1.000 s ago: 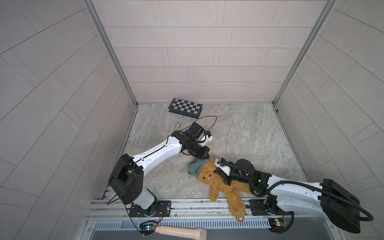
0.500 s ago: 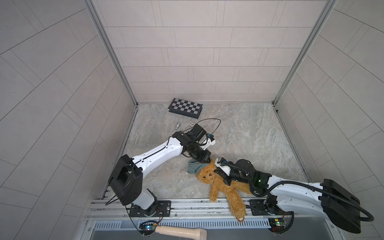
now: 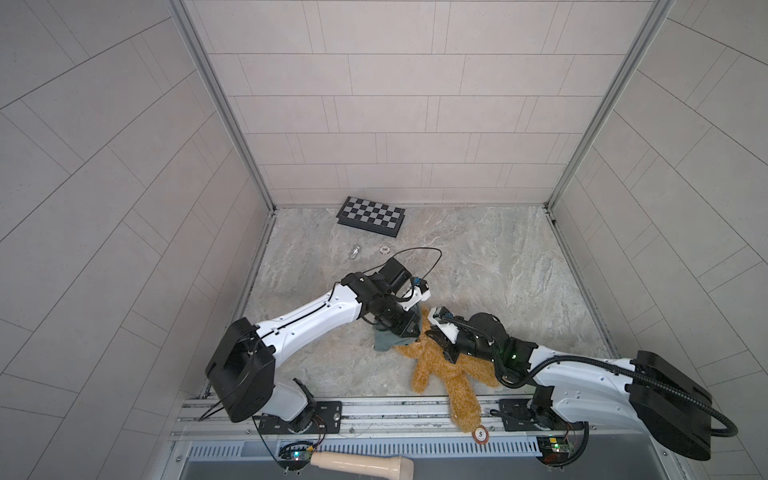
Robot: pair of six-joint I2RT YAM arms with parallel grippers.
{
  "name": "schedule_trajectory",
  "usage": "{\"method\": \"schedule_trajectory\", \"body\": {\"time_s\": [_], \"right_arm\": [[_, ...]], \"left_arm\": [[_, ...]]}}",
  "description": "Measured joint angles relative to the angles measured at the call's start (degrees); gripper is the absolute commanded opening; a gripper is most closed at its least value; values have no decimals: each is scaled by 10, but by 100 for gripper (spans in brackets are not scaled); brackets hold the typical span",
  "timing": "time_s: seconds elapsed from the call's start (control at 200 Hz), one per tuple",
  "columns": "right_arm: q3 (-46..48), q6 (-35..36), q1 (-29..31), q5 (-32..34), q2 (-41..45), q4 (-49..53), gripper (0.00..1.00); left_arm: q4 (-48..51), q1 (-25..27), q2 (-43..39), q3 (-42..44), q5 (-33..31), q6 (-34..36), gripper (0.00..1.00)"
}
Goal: Dress the teddy bear
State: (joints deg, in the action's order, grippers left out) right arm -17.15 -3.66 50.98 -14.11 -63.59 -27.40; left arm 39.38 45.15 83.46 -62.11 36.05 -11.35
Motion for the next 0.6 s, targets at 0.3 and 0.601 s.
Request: {"method": "schedule_trajectory", "body": {"time_s": [0.3,0.601], "right_arm": [[17,1,-3,13,47,-2,0],[17,1,-4,14,45,-16,0]], "left_arm": [[-43,1,4,-5,-42,-37,7],[-61,2,7,-22,-44,-48,4]]}}
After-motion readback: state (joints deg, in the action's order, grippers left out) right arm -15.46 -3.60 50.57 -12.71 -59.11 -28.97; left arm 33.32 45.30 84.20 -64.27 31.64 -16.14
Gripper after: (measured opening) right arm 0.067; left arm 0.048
